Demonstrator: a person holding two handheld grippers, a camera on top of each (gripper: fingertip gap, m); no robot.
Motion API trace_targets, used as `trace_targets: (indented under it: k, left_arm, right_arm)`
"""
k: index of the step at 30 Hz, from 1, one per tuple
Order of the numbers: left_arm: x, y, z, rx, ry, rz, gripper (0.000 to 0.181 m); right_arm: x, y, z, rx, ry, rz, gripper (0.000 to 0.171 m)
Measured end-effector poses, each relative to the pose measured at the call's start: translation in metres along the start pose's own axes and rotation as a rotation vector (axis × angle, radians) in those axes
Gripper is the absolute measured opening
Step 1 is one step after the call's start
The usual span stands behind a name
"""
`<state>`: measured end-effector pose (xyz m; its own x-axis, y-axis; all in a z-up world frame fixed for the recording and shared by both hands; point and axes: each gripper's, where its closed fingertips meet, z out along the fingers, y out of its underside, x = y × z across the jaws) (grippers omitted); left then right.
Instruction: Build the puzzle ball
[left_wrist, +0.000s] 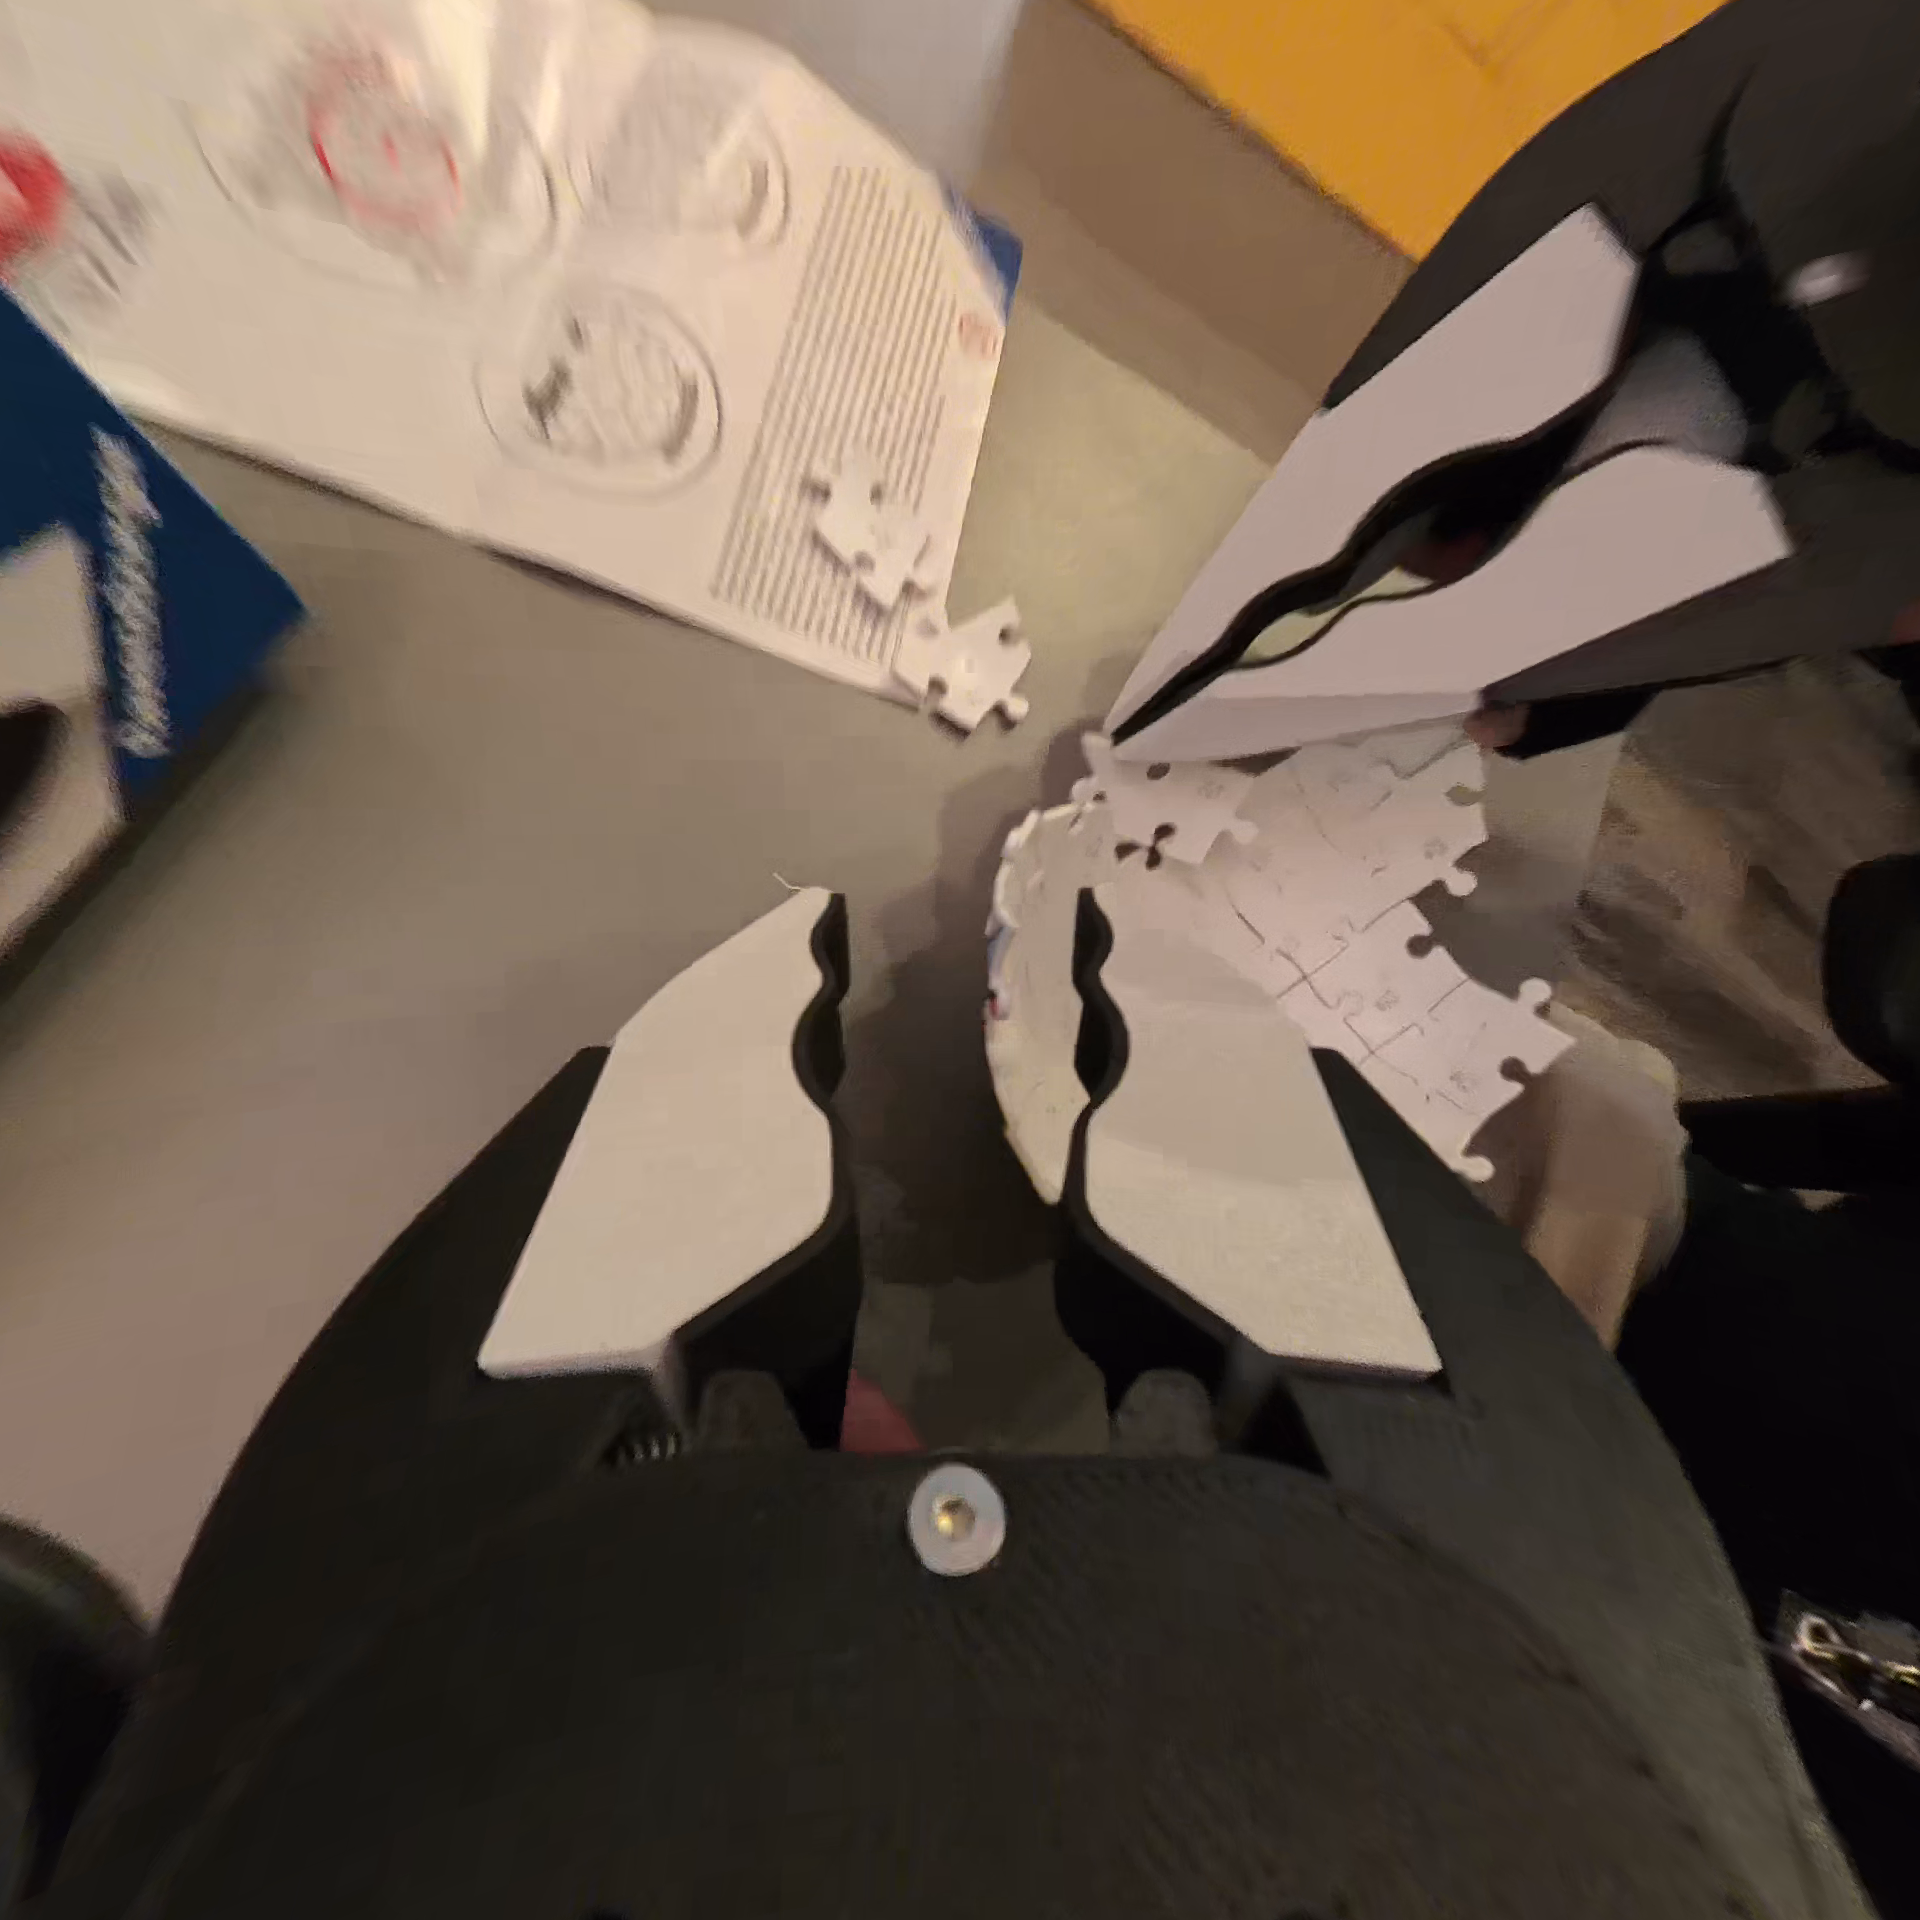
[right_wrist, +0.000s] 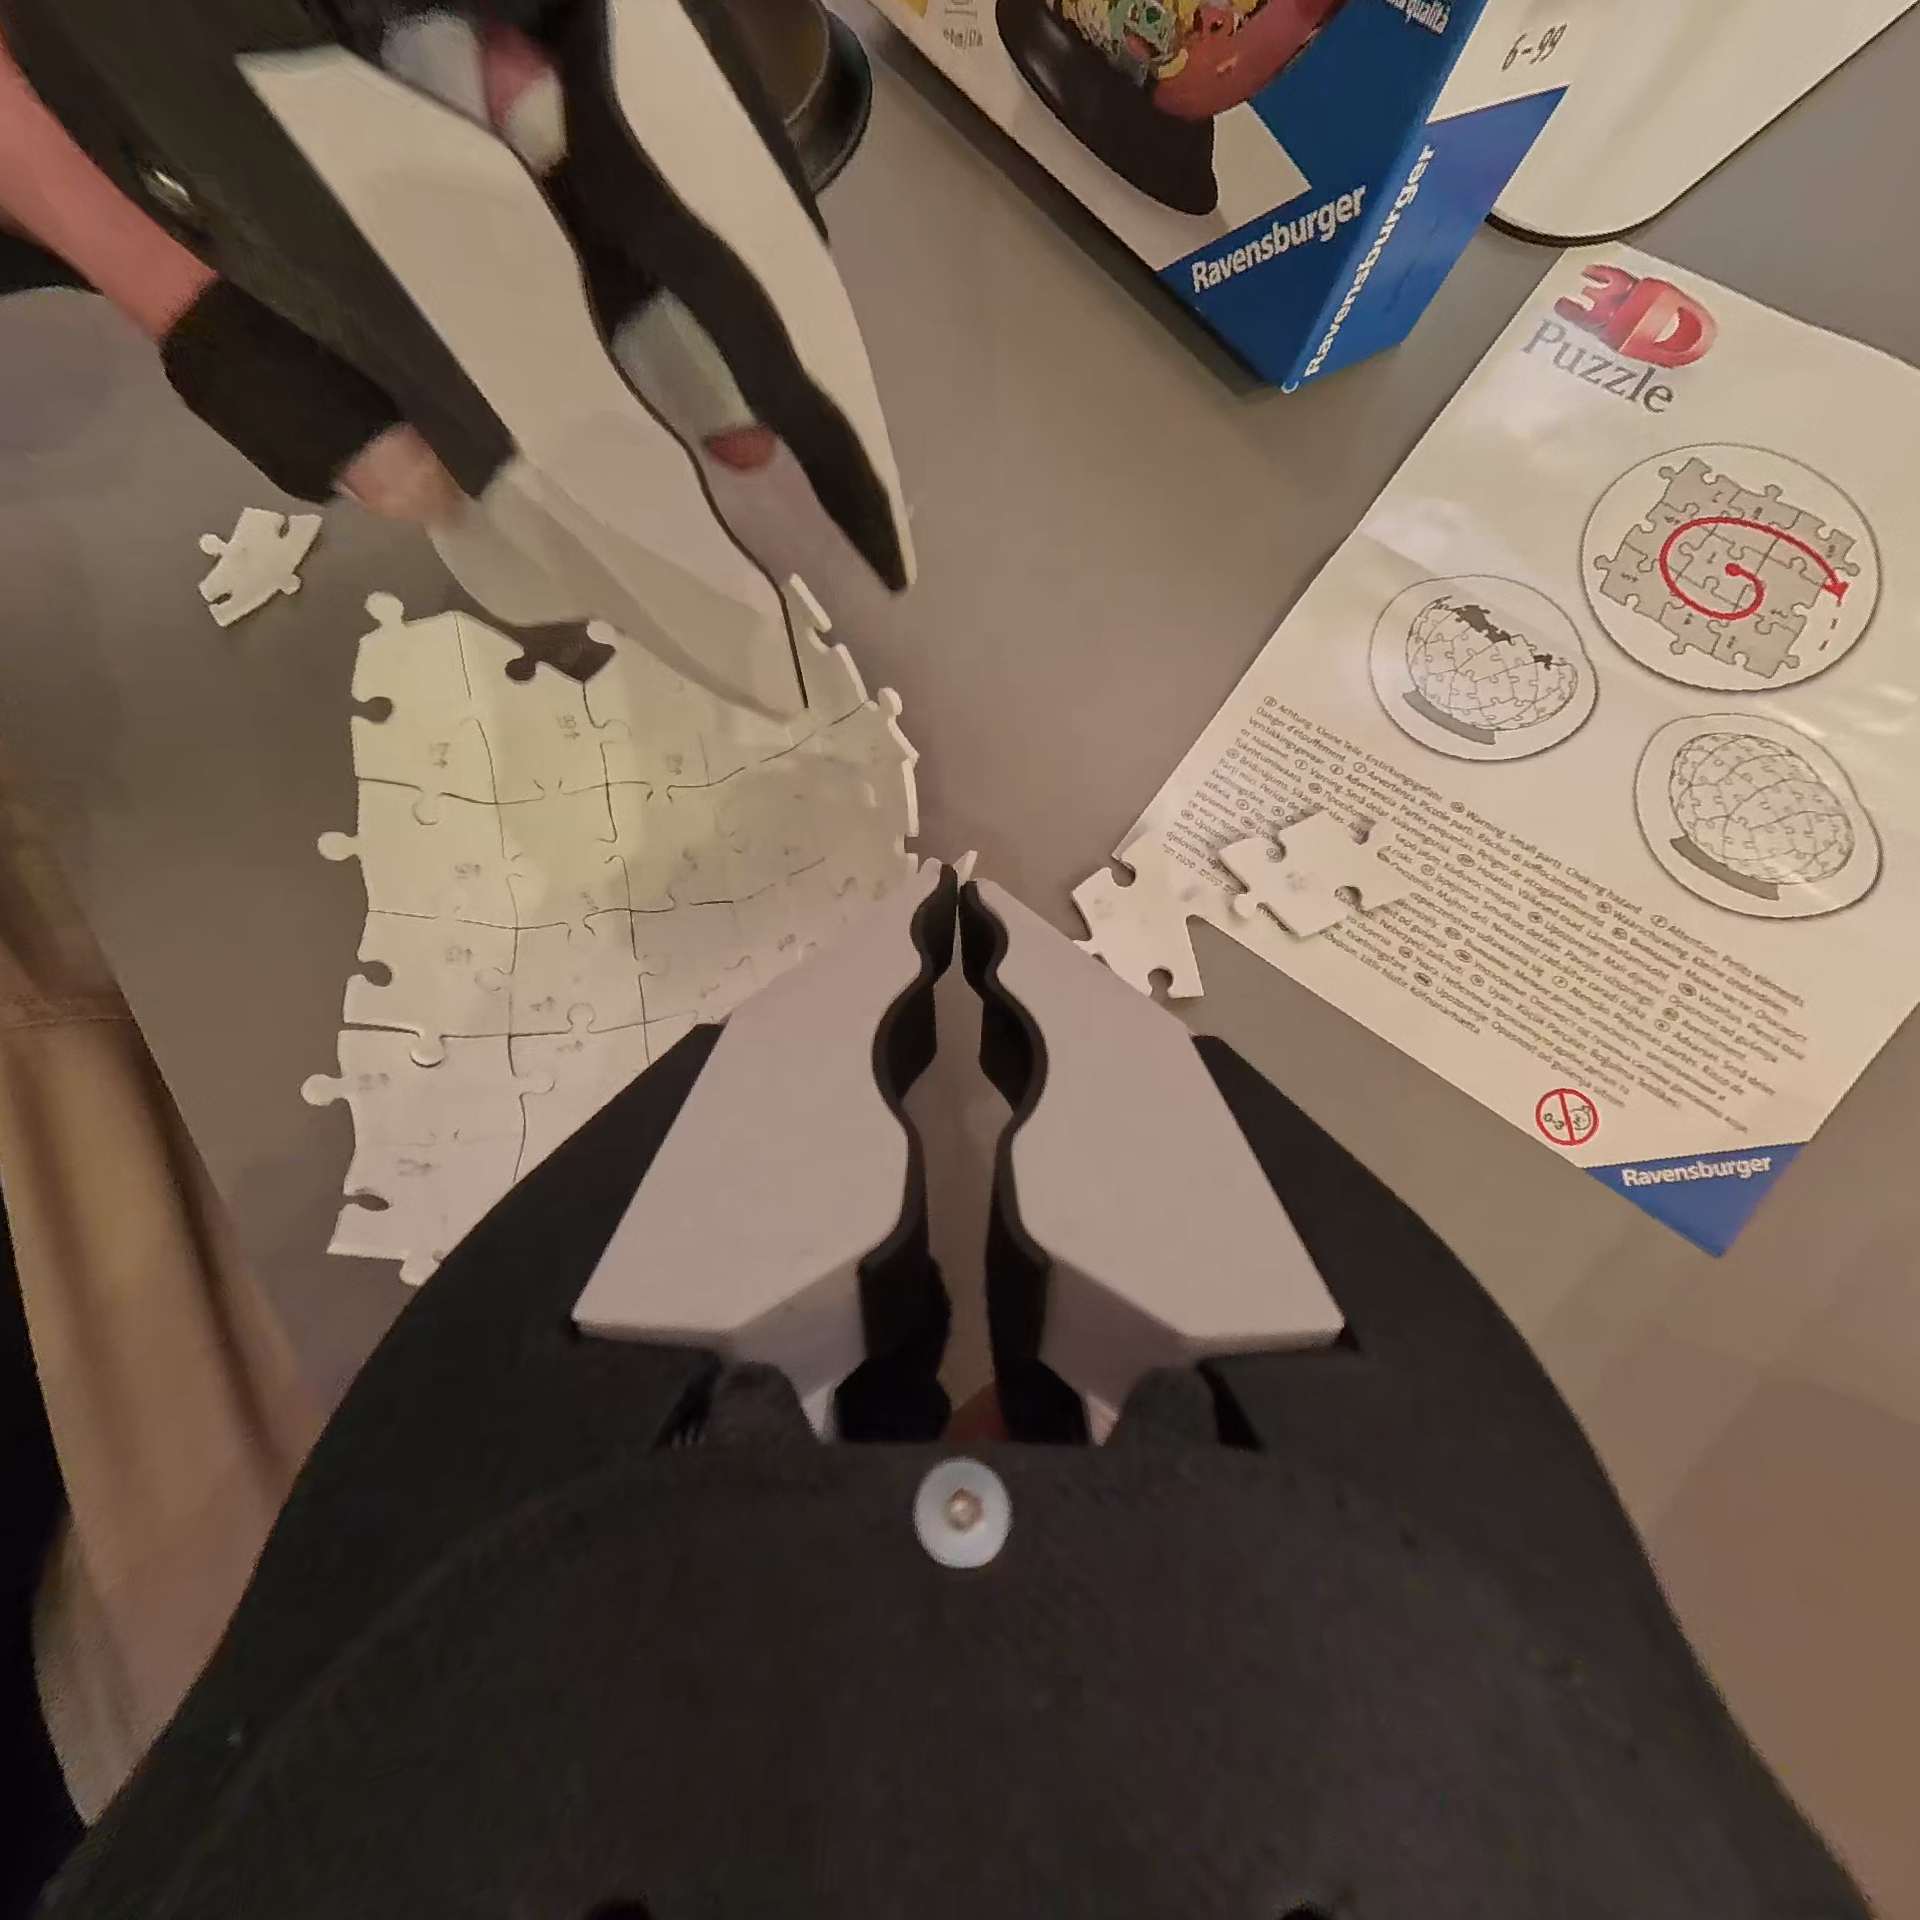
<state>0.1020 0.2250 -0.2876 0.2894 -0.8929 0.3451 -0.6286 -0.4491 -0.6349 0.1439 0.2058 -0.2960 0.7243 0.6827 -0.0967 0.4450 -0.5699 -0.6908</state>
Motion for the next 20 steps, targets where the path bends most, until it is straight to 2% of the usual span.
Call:
trace_targets:
  k: [2, 4, 8, 15, 20]
  left_arm:
    - [0.007, -0.011, -0.011, 0.027, -0.046, 0.103, 0.04]
    - [0.015, -0.018, -0.016, 0.03, -0.134, 0.308, 0.038]
    - [0.038, -0.015, -0.004, -0.075, -0.158, 0.616, 0.031]
    - [0.03, -0.008, 0.029, -0.321, -0.145, 0.812, 0.022]
    - [0.027, -0.002, 0.05, -0.45, -0.161, 0.915, 0.028]
  right_arm:
    - [0.0, 0.001, 0.0, 0.008, 0.002, 0.009, 0.0]
    - [-0.001, 0.001, 0.0, 0.017, 0.005, 0.03, 0.0]
    - [-0.002, 0.005, 0.0, 0.024, 0.02, 0.057, 0.0]
    - [0.003, 0.013, -0.006, 0.041, 0.06, 0.128, 0.0]
    - [0.006, 0.018, -0.013, 0.101, 0.06, 0.218, 0.0]
